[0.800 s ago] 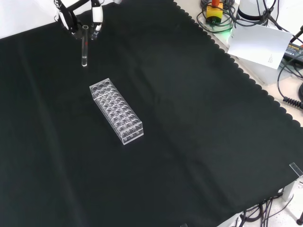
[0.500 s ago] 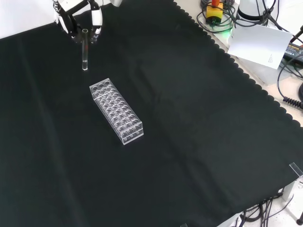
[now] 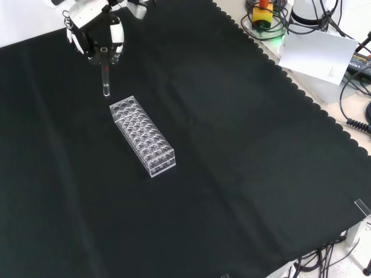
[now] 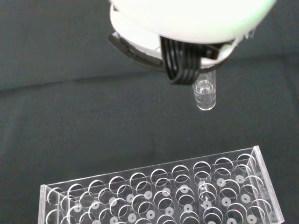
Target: Put the test tube back in the rack.
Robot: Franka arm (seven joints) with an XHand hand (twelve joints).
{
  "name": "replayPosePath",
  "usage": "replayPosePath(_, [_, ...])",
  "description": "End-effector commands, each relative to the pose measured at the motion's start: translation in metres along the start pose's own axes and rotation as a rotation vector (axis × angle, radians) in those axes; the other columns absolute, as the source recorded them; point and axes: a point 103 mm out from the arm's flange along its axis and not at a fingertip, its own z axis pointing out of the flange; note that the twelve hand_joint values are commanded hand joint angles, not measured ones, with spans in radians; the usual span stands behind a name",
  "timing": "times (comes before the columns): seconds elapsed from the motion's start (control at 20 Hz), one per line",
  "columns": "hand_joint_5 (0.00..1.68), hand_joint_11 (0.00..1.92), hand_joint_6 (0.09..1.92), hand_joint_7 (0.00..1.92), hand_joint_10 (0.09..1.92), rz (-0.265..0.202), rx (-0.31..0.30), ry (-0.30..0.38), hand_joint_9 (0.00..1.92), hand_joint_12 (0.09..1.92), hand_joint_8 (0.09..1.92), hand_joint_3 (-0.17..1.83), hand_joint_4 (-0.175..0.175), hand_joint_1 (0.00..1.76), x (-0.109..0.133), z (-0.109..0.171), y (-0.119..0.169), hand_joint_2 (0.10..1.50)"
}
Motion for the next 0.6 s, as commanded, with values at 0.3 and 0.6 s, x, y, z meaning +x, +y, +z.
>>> replayPosePath(0.3, [1.35, 0.91, 0.41, 1.46, 0.09, -0.001, 0.061, -0.007, 1.56, 1.17, 0.69, 0.74, -0.175, 1.44, -0.005, 0.028, 0.017, 0.55])
replayPosePath(0.6, [1.35, 0.91, 0.40, 1.46, 0.09, 0.019, 0.084, 0.009, 1.56, 1.17, 0.69, 0.74, -0.175, 1.44, -0.013, 0.042, 0.022, 0.55])
